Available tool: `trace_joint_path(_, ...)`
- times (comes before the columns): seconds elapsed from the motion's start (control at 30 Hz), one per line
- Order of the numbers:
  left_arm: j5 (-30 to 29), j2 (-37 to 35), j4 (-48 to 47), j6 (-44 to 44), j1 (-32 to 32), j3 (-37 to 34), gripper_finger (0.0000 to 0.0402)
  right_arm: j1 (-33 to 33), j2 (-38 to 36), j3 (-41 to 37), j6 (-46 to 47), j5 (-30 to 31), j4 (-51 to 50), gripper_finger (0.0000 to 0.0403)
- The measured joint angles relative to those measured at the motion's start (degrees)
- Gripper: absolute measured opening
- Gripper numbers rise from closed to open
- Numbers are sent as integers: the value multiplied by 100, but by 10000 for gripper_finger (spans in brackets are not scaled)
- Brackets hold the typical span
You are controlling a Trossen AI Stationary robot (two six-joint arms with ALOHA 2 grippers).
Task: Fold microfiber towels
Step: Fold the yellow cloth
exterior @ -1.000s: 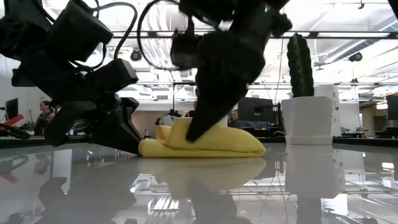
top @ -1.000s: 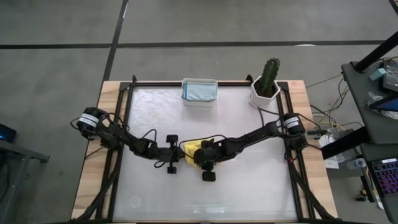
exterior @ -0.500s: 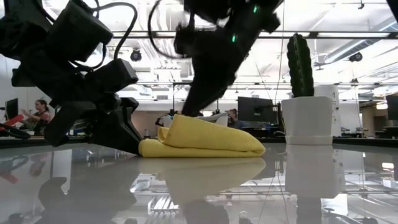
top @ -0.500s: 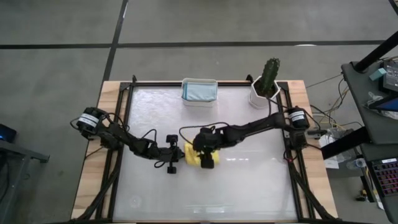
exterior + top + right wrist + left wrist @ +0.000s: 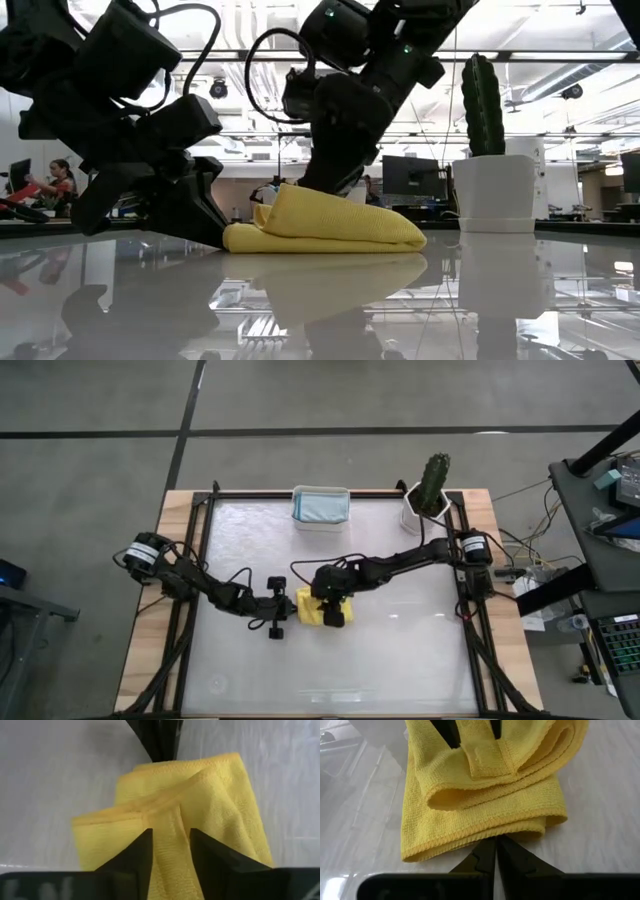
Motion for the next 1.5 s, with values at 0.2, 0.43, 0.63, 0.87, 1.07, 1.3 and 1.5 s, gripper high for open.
trace_joint_path(0.2, 0, 0, 2, 0, 0, 0, 3, -86, 0, 25, -6, -24, 51, 100)
trace_joint_path(0.43, 0, 0, 3, 0, 0, 0, 3, -96, 273, 14, -29, -164, 48, 123)
trace_joint_path(0.63, 0, 0, 4, 0, 0, 0, 3, -96, 330, 10, -57, -466, 37, 97)
trace_joint_path(0.87, 0, 0, 2, 0, 0, 0, 3, -92, 77, 12, -10, -473, -14, 22)
trace_joint_path(1.07, 0, 0, 2, 0, 0, 0, 3, 12, -115, 13, -98, -470, -73, 9)
trace_joint_path(1.3, 22, -403, -120, 0, 0, -7, 3, 253, -381, 17, -353, 325, -175, 9)
trace_joint_path(1.5, 19, -1348, -543, 48, 0, -2, 3, 551, -924, 17, -723, 1073, -208, 8)
